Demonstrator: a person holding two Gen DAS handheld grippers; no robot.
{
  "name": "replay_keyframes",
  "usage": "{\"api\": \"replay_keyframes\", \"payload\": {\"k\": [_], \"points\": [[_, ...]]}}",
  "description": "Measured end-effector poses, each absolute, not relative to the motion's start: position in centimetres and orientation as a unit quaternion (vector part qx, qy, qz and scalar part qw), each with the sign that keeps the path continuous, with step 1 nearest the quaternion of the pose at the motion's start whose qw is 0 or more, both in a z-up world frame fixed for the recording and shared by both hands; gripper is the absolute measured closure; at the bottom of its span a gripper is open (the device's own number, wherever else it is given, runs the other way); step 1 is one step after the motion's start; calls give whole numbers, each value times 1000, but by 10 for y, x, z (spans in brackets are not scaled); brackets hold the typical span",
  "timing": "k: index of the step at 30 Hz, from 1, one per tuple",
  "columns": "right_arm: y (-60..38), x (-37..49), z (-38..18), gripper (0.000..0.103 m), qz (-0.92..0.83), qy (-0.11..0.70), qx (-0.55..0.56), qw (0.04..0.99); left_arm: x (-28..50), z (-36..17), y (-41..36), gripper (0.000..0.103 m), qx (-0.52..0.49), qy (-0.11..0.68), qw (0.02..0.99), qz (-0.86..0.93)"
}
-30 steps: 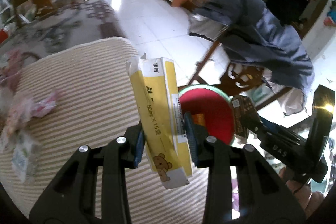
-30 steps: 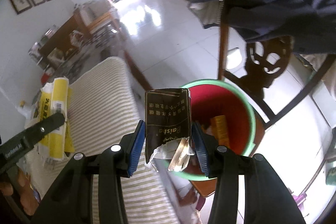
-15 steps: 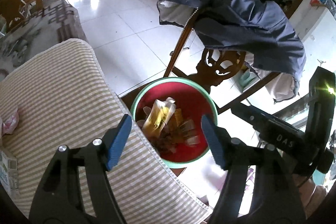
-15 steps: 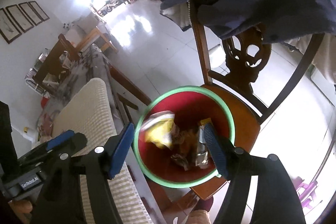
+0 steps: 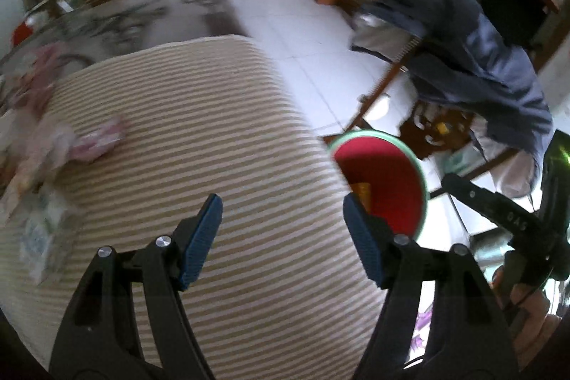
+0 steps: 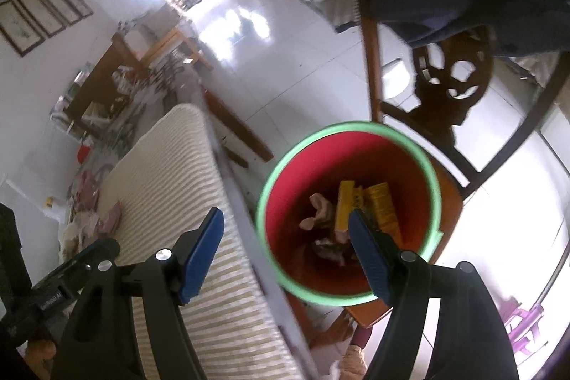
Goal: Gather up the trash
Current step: 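Move both open tools back over the table, then grasp the pink Pocky wrapper with the left tool while the right tool grasps the white milk carton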
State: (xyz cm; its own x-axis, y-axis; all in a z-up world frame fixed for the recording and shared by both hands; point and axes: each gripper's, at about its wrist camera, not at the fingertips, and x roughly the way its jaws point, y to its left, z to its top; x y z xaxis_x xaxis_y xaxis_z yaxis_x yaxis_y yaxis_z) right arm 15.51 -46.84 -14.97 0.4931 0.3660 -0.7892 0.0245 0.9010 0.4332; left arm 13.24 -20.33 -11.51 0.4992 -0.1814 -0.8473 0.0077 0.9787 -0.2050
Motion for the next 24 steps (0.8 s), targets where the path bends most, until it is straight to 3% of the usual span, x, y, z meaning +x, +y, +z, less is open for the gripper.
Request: {"api": "replay_keyframes", "payload": {"k": [13, 19, 24], "points": [[-337, 134, -147, 31, 166, 520, 152, 824, 114, -118, -5, 32, -33, 499, 864, 66], [-292, 111, -146, 30, 168, 521, 148, 824, 135, -141, 41, 31, -29, 548, 836, 27], [-271, 93, -151, 30, 158, 528, 157, 819, 154, -153, 43, 22, -28, 568, 822, -31]]}}
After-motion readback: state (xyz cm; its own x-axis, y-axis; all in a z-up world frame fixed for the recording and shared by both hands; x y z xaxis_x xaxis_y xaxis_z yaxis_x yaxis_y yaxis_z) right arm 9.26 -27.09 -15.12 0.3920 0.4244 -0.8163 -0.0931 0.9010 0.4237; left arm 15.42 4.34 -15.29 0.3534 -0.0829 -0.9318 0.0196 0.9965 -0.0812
